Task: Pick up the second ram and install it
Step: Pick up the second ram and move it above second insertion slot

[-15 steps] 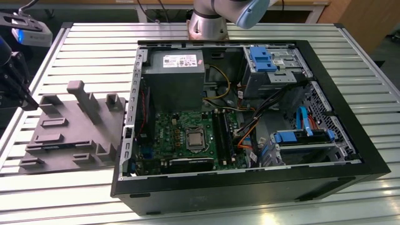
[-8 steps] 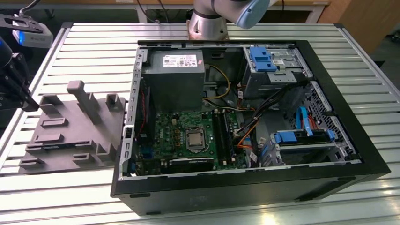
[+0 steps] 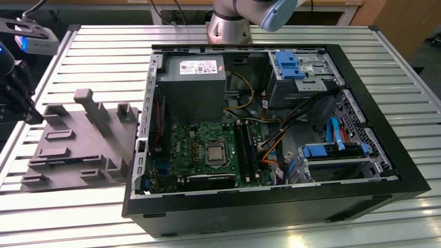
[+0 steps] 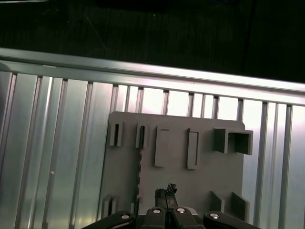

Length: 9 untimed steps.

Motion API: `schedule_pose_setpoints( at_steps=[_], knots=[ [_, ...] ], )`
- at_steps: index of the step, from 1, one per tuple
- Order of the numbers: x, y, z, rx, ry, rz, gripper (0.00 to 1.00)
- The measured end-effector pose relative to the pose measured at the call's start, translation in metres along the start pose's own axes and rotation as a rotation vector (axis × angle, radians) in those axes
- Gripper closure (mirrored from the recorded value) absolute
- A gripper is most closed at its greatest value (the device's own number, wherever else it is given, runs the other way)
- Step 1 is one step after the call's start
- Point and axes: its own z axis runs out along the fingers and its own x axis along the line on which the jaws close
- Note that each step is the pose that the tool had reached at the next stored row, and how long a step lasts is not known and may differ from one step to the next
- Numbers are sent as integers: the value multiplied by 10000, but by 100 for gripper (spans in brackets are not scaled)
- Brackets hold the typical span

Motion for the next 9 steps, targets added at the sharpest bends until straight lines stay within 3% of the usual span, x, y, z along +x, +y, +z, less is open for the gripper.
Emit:
schedule_pose_setpoints(
  at_steps=[9],
  knots=[
    [27,3,42,0,-1,0,89]
  ],
)
